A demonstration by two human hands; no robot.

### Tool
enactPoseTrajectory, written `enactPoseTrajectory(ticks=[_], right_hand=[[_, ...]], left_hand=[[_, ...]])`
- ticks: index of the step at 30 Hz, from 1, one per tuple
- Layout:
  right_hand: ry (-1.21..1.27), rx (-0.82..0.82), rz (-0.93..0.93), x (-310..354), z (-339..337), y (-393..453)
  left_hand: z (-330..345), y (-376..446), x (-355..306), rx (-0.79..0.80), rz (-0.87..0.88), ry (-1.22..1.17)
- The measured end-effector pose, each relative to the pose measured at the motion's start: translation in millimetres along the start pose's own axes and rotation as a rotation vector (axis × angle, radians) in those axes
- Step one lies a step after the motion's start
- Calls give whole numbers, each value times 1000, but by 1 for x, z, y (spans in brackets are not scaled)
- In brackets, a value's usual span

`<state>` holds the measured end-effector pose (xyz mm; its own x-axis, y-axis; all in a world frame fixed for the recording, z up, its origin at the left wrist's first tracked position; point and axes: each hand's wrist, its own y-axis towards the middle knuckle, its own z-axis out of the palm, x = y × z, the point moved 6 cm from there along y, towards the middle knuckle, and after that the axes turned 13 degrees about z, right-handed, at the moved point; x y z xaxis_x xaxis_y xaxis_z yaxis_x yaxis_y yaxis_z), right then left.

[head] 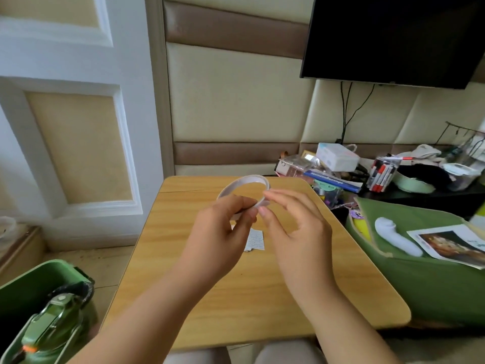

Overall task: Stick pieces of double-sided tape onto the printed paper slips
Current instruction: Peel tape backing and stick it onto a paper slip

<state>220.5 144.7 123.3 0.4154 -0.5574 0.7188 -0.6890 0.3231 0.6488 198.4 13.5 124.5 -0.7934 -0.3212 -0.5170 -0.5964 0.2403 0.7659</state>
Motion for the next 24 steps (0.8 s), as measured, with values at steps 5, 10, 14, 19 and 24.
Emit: enactPoseTrajectory(ticks=[5, 10, 14, 19, 24], right_hand=[[31, 3, -34, -19, 4, 19], [-28, 83, -47, -38, 16, 44], [-21, 143, -33, -52, 25, 56], [18, 239, 38, -73, 38, 60], [-2, 275, 1, -83, 47, 60]], left_hand=[[13, 16, 11, 1, -20, 31], [23, 33, 28, 59, -49, 70], [30, 43, 46, 66, -111, 66], [43, 46, 75, 117, -232, -23], [59, 39, 102, 162, -442, -239]])
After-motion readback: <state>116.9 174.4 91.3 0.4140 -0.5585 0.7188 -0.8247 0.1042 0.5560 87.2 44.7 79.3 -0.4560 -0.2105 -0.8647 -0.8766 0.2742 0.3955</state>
